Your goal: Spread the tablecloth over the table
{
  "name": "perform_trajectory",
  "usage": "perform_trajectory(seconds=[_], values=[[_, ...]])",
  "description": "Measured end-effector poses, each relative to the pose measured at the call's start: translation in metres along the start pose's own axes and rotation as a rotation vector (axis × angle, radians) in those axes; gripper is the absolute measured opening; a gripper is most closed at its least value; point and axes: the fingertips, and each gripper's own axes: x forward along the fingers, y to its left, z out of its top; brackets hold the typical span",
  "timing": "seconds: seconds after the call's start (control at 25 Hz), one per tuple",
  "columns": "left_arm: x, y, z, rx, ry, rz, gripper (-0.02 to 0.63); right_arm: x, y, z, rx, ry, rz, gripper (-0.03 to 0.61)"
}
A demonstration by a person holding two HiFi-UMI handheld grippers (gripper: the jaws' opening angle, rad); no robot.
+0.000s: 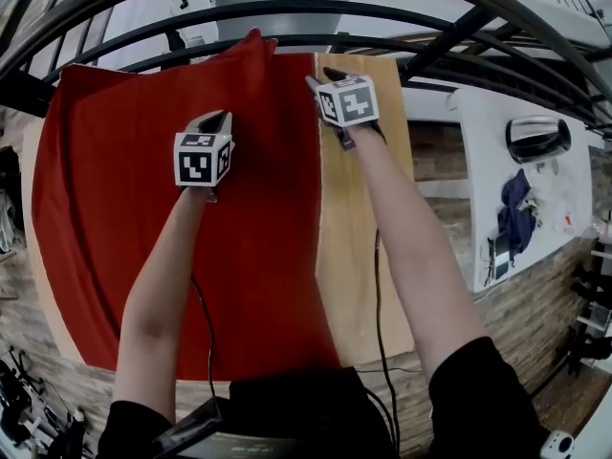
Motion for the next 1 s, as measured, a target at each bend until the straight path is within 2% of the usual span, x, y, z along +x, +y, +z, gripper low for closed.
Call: perform_trajectory(seconds=[0.12, 0.24, 0.36, 0.48, 0.56, 0.64, 0.8, 1.0], values=[[0.006, 0.003, -0.003, 0.036, 0.019, 0.018, 0.006, 0.019, -0.005, 0.004, -0.016, 0.018, 0.017, 0.187], [0.009, 0.0, -0.005, 0.069, 0.026, 0.033, 0.006, 0.031, -0.015, -0.005, -0.002, 0.103, -0.002, 0.192], [0.008, 0.003, -0.004, 0.045, 0.015, 0.044, 0.006, 0.033, -0.018, -0.007, 0.011, 0.136, -0.004, 0.187], [0.006, 0.009, -0.003, -0.004, 0.006, 0.058, 0.006, 0.031, -0.02, -0.008, 0.021, 0.143, -0.006, 0.106], [0.007, 0.008, -0.003, 0.001, 0.007, 0.059, 0.006, 0.029, -0.021, -0.01, 0.011, 0.153, 0.005, 0.03], [0.008, 0.006, -0.003, 0.013, 0.011, 0.056, 0.006, 0.025, -0.027, -0.013, -0.032, 0.169, 0.005, 0.017], [0.011, -0.003, 0.01, 0.045, -0.013, 0.048, 0.006, 0.003, -0.065, -0.019, -0.088, 0.185, -0.043, 0.017], [0.023, -0.056, 0.031, 0.134, -0.033, -0.016, 0.006, -0.028, -0.125, -0.027, -0.139, 0.197, -0.128, 0.016]])
